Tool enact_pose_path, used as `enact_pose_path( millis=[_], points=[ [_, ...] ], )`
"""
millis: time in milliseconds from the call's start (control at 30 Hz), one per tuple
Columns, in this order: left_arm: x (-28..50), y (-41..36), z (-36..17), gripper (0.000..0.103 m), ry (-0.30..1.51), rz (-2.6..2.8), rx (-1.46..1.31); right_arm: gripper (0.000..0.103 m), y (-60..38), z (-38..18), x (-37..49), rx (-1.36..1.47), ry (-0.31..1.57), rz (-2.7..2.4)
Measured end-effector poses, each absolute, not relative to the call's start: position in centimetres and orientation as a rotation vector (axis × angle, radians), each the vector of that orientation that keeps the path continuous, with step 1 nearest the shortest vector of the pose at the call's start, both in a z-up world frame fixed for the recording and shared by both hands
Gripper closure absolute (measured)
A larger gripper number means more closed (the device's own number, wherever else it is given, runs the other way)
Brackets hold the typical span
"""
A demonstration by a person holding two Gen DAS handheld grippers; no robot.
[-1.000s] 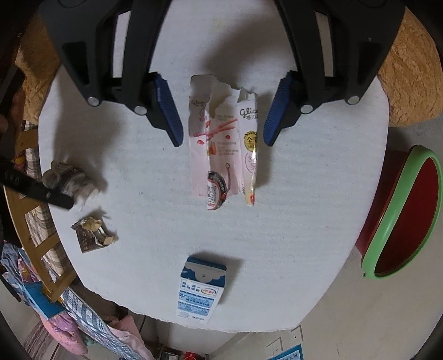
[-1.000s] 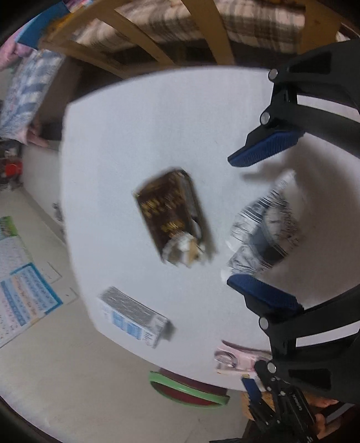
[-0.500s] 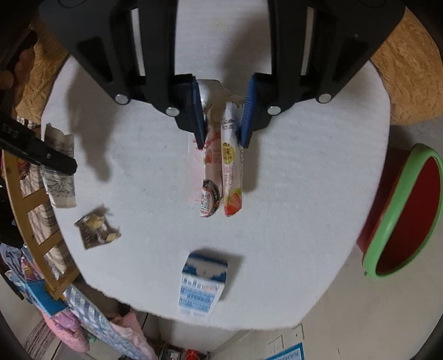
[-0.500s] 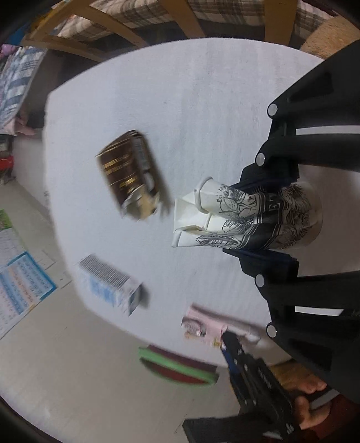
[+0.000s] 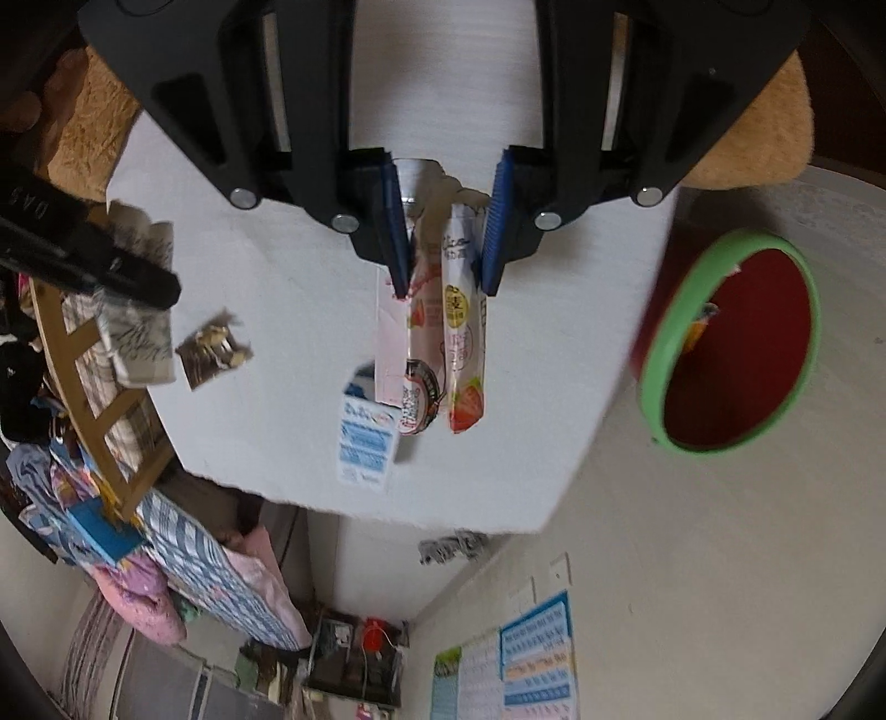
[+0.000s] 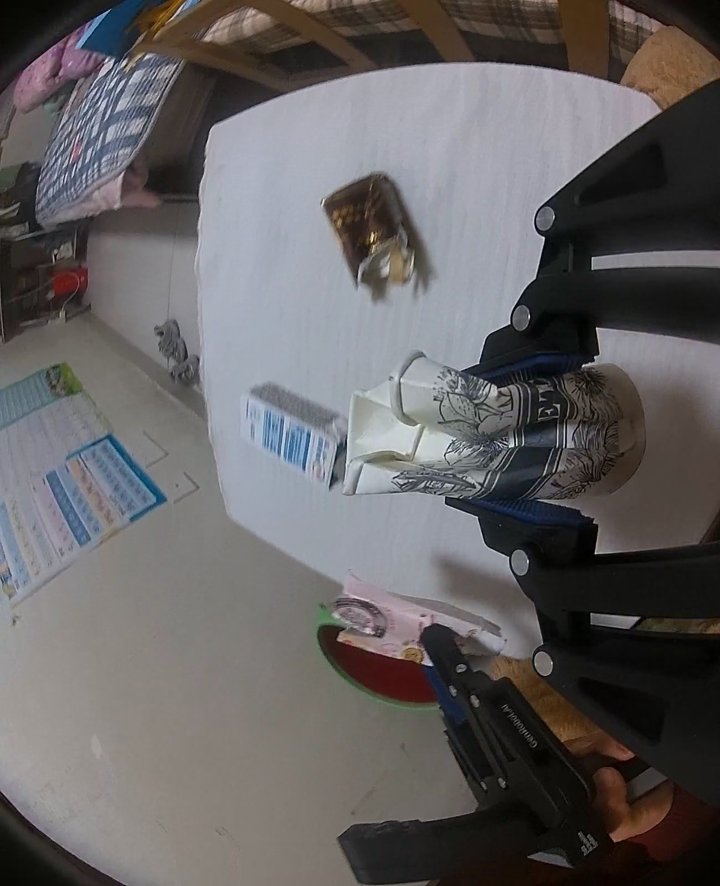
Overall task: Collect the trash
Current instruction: 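Carry the pink-white wrapper and white-black cup over the red bin with both grippers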
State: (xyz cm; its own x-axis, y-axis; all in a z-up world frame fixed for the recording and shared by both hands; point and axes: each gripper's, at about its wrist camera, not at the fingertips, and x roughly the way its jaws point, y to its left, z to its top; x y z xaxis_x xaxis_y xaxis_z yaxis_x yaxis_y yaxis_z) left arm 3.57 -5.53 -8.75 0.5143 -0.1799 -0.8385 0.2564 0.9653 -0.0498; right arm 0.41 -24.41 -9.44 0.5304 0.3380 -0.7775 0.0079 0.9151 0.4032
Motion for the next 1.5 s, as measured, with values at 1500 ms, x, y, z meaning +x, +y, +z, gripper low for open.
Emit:
enact_pose_path(
  millis=[1500],
  points=[
    [5.9,14.3,-7.6,0.078,0.898,0.085,-0.126,0.067,-3.8,-9.0,10.0,0.247,1.068,0.487]
  ],
)
